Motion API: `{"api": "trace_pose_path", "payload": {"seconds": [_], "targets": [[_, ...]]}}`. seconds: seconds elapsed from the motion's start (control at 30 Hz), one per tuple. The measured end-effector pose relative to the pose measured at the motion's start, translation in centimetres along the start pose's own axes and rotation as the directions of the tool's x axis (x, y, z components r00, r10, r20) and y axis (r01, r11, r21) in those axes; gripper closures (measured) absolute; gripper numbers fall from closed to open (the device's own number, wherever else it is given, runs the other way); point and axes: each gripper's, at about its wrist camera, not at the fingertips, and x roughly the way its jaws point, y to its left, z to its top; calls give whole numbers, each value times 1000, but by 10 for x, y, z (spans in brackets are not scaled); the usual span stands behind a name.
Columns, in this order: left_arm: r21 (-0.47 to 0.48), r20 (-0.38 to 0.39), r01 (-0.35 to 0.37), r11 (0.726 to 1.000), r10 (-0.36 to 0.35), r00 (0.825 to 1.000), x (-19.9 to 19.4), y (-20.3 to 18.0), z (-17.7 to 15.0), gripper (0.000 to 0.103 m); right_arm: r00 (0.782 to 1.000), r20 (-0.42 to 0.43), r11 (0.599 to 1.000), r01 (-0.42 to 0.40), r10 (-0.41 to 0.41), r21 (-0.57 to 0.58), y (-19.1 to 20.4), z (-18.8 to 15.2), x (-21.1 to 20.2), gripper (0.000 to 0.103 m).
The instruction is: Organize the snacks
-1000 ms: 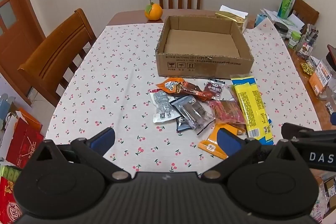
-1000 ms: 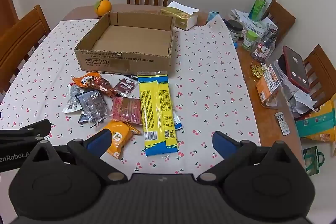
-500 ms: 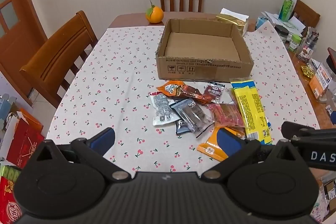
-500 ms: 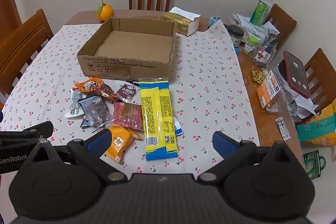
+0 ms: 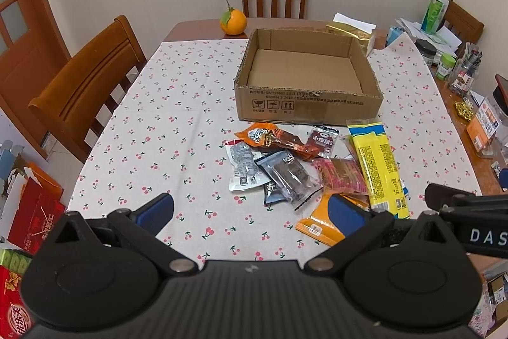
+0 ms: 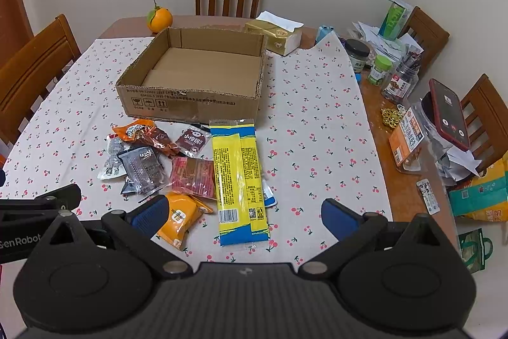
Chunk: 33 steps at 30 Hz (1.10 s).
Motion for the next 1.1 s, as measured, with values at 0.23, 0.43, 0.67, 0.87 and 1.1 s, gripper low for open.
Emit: {"api": "trace_pose_path", "payload": {"seconds": [0.23, 0.43, 0.67, 0.87, 1.1], "targets": [[-1, 0, -1, 1000, 1, 1000, 2, 0, 1, 1, 1000, 4, 1000, 0, 0, -4, -1, 2, 0, 0], [-2, 1, -2, 1000, 2, 1000, 2, 0, 2, 1, 1000, 7, 1000, -2, 2, -5, -1, 2, -1, 0], [-5, -4, -2, 1000, 2, 1000, 2, 0, 2, 1, 1000, 7, 1000, -3, 3, -4, -1, 3, -1, 0], [-5, -3, -5, 1000, 5, 1000, 2, -2, 2, 1, 1000, 7, 1000, -3, 3, -4, -1, 3, 0, 0], [-10, -2, -4, 1000, 4, 1000, 1, -2, 2, 1, 1000, 6, 1000, -10, 10, -5, -3, 4, 1, 0]]}}
